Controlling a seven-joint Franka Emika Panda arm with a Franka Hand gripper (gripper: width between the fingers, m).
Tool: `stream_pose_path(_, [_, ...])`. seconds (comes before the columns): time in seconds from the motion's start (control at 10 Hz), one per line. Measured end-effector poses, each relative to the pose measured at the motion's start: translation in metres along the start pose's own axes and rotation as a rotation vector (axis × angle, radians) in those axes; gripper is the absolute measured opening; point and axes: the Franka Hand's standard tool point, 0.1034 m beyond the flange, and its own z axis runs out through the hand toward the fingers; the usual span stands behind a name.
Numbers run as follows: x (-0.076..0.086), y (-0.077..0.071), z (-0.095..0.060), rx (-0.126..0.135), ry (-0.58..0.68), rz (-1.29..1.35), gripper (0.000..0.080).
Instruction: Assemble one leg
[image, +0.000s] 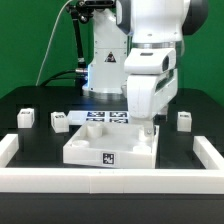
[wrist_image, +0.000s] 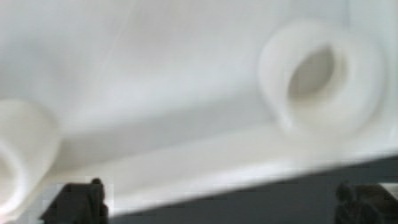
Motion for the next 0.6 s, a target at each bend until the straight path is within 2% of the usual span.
stream_pose_path(0.4, [-0.0013,-0.0023,0.0013,0.002,-0.010,-0.028,0.0650])
stream_pose_path(0.6, [-0.0096,0.0013,0.0033,-0.003,-0.007,-0.063,0.0650])
